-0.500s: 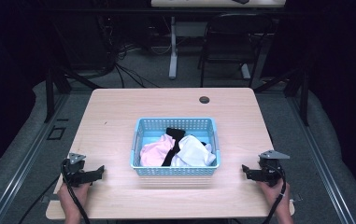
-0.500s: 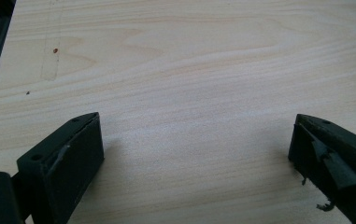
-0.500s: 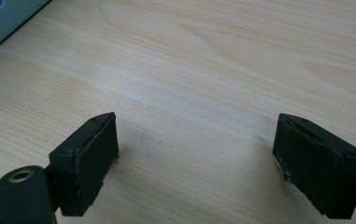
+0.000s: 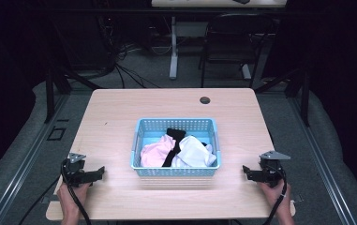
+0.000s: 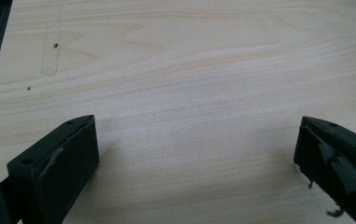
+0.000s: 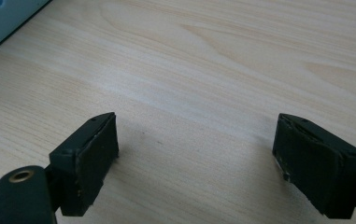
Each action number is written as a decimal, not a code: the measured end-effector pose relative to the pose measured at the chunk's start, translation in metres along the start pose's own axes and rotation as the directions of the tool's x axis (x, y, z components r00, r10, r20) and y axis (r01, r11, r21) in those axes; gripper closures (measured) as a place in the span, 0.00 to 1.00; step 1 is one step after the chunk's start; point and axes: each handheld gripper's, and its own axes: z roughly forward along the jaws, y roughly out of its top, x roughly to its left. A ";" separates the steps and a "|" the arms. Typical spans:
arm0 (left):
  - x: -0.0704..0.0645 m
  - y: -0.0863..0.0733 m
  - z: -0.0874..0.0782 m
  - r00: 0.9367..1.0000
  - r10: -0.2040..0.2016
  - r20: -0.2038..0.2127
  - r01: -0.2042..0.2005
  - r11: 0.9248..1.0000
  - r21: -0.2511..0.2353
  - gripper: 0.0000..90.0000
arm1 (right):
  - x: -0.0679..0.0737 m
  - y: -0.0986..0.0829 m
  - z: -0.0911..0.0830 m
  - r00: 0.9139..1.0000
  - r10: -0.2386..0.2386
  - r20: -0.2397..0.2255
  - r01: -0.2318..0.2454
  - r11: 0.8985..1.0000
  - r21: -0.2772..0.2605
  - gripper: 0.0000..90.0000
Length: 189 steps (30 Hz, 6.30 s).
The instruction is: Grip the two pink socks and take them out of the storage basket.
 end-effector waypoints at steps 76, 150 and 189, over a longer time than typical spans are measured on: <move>-0.235 0.165 0.026 0.831 0.418 0.368 -0.529 0.799 0.286 0.28 | 0.001 0.001 0.002 1.000 -0.011 -0.009 0.011 1.000 0.001 0.12; -0.197 0.210 -0.004 0.841 0.394 0.371 -0.506 0.816 0.279 0.93 | 0.001 0.000 0.002 1.000 -0.013 -0.011 0.013 1.000 -0.002 0.12; -0.164 0.264 -0.072 0.837 0.428 0.341 -0.511 0.834 0.208 0.93 | 0.001 0.001 0.002 1.000 -0.013 -0.011 0.013 1.000 -0.001 0.12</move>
